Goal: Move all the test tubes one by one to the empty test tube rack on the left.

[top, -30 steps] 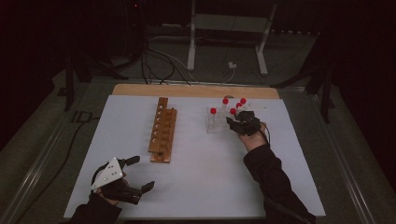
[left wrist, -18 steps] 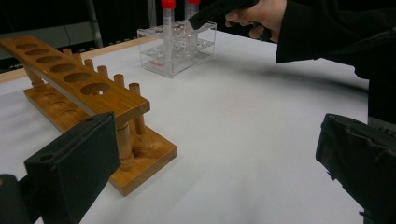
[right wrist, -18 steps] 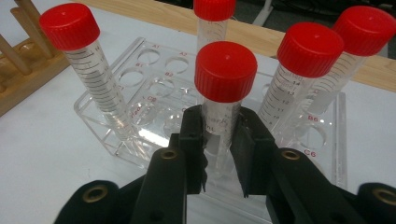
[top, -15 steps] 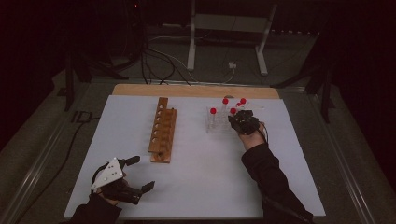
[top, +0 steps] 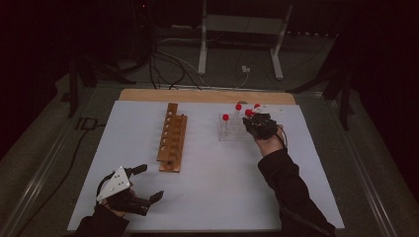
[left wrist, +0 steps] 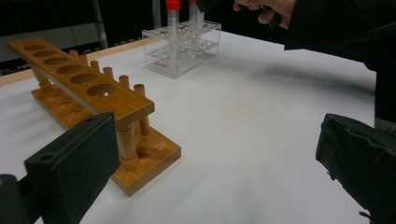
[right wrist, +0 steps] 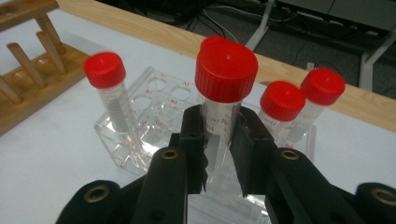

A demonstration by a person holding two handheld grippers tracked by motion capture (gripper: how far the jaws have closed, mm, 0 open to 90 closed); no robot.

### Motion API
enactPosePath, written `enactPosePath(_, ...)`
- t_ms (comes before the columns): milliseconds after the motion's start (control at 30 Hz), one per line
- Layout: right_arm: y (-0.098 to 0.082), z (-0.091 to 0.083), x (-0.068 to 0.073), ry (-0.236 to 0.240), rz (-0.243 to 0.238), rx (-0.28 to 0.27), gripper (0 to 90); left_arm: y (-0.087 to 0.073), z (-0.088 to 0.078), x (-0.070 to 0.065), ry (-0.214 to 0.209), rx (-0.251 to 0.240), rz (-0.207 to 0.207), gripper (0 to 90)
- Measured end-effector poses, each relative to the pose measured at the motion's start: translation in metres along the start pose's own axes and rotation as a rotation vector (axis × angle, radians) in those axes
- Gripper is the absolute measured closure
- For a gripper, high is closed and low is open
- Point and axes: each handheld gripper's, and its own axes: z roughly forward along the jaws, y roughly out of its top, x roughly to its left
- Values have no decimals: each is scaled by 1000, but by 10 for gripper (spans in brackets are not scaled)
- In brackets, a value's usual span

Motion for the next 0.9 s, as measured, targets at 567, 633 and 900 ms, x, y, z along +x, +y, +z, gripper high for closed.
enactPosePath(567, 12, -35, 11, 54, -55, -43, 750, 14, 5, -8, -40, 0, 3, 4)
enactPosePath(633, 10, -38, 14, 73, -66, -36, 750, 20, 6, -8, -53, -9, -2, 4)
enactPosePath(900, 0, -52, 36, 146, -114, -31, 751, 48, 13, -7, -90, -37, 17, 4)
